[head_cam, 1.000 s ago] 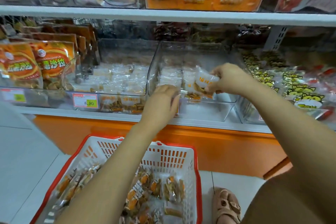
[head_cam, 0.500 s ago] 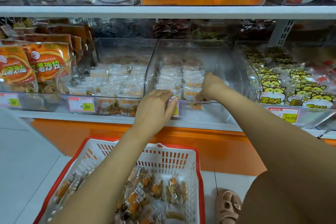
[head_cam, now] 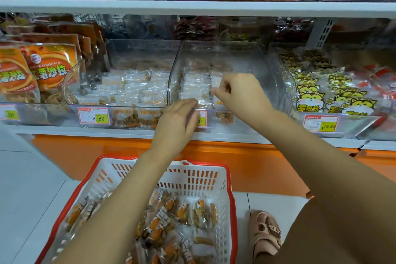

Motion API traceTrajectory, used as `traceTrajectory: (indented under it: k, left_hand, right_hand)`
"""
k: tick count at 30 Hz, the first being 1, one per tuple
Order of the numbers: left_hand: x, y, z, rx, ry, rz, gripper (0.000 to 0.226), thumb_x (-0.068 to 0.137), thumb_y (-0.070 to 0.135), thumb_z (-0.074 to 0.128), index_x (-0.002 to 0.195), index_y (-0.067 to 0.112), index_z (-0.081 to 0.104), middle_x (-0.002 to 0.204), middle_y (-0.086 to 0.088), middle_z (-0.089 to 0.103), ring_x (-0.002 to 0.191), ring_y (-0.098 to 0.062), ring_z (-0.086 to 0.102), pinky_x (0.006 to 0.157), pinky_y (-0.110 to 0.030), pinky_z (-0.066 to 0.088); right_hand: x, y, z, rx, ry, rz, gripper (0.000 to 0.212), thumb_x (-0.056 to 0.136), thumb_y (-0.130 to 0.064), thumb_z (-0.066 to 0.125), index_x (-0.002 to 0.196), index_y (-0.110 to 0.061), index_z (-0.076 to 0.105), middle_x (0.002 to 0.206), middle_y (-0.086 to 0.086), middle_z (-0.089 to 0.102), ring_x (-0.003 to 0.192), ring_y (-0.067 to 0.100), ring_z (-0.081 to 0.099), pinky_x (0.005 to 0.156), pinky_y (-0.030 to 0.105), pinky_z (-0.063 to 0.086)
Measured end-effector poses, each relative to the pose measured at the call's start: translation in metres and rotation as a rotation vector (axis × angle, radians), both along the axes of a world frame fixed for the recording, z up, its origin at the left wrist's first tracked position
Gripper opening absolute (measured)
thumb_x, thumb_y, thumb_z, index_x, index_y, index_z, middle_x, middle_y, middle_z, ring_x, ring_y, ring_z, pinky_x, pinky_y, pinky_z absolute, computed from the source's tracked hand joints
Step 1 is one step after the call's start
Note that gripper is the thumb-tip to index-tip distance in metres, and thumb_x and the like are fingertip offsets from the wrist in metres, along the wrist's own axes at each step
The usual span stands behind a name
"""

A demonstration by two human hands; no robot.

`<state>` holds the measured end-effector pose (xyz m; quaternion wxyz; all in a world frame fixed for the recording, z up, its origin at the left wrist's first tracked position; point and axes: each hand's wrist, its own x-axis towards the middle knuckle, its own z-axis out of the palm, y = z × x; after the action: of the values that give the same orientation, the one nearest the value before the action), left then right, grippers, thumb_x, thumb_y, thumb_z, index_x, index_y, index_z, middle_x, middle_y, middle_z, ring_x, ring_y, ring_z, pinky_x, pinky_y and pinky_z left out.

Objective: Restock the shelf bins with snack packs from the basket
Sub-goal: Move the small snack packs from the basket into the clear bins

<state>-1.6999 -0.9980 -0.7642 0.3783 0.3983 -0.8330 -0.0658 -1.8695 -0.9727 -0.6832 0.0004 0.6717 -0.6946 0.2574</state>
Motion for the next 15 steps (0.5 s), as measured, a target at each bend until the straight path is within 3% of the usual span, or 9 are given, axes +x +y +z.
traceTrajectory:
  k: [4, 7, 11, 13, 15]
  left_hand:
    - [0.010, 0.022, -0.013, -0.038, 0.157, -0.039, 0.028, 0.095, 0.026, 0.047, 0.086, 0.007, 0.065, 0.084, -0.001, 0.063, 0.079, -0.012, 0.055, 0.072, -0.019, 0.042]
    - [0.017, 0.035, -0.034, 0.172, 0.087, -0.018, 0.034, 0.096, 0.034, 0.047, 0.067, 0.016, 0.050, 0.065, 0.006, 0.048, 0.061, -0.008, 0.044, 0.057, -0.014, 0.032]
    - [0.021, 0.037, -0.086, 0.589, -0.129, 0.037, 0.038, 0.094, 0.036, 0.055, 0.064, 0.014, 0.051, 0.063, -0.003, 0.057, 0.060, -0.014, 0.053, 0.059, -0.029, 0.041]
    - [0.022, 0.038, -0.112, 0.765, -0.170, 0.058, 0.031, 0.094, 0.029, 0.056, 0.068, 0.012, 0.055, 0.068, -0.005, 0.061, 0.061, -0.014, 0.055, 0.061, -0.029, 0.045]
    - [0.022, 0.041, -0.136, 0.891, -0.246, 0.087, 0.023, 0.095, 0.021, 0.054, 0.074, 0.014, 0.057, 0.071, 0.000, 0.059, 0.059, -0.009, 0.053, 0.057, -0.021, 0.045]
  right_hand:
    - [0.014, 0.034, -0.029, 0.143, 0.054, 0.069, 0.039, 0.092, -0.034, 0.056, 0.059, -0.017, 0.043, 0.060, 0.001, 0.050, 0.062, 0.019, 0.047, 0.053, 0.028, 0.028]
    - [0.014, 0.044, -0.071, 0.363, 0.046, -0.002, 0.039, 0.091, -0.030, 0.056, 0.059, -0.019, 0.039, 0.059, -0.002, 0.044, 0.056, 0.014, 0.044, 0.047, 0.022, 0.026]
    - [-0.001, 0.054, -0.140, 0.676, -0.035, -0.154, 0.030, 0.091, -0.025, 0.059, 0.066, -0.016, 0.046, 0.069, -0.002, 0.052, 0.057, 0.008, 0.046, 0.045, 0.017, 0.030]
    - [-0.006, 0.058, -0.166, 0.743, -0.161, -0.186, 0.027, 0.092, -0.027, 0.062, 0.070, -0.018, 0.049, 0.072, -0.005, 0.055, 0.059, 0.006, 0.050, 0.047, 0.015, 0.033]
    - [-0.008, 0.060, -0.185, 0.772, -0.410, -0.225, 0.013, 0.091, -0.026, 0.063, 0.083, -0.017, 0.057, 0.078, -0.007, 0.060, 0.065, 0.009, 0.059, 0.052, 0.015, 0.042]
